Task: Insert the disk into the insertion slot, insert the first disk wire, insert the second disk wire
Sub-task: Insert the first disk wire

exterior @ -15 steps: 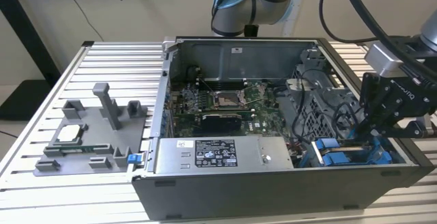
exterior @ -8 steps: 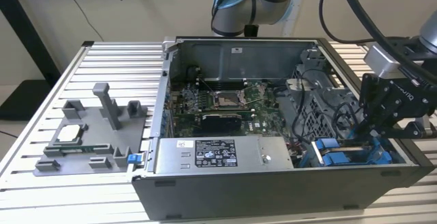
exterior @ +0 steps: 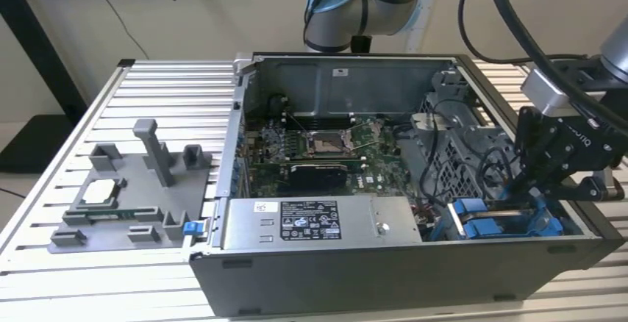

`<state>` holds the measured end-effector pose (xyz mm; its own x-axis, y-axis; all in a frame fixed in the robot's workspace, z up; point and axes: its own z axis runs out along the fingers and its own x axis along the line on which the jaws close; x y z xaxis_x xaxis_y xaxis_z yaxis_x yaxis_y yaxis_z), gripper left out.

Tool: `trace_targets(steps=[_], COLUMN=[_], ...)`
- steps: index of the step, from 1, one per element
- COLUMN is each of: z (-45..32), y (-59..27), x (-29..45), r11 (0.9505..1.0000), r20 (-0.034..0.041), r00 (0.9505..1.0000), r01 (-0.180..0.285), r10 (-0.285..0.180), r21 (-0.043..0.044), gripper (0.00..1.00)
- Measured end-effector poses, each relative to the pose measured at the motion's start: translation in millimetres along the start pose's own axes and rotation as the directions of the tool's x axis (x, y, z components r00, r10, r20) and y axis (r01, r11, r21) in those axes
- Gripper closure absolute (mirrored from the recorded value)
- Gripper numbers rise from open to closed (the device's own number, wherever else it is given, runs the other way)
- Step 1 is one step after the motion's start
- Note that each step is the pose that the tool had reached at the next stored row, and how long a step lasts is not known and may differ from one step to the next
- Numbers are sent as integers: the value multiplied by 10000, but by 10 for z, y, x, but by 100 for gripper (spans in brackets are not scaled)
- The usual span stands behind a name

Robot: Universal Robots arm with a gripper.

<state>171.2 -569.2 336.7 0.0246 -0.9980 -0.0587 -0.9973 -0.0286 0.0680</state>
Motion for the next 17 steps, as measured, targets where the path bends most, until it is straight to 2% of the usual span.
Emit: trace_targets(steps=[4,5,8,17], z=[21,27,23,-73], y=[-5,-5,-5,2], x=[3,3,4,-1], r11=[10000,10000,10000,10000], r20=[8,25,18,20], r00=[10000,10000,10000,10000], r01=[1,2,2,2], r10=[-1,-2,-2,-2], r21=[1,2,1,-1], gripper=[100,0,0,0])
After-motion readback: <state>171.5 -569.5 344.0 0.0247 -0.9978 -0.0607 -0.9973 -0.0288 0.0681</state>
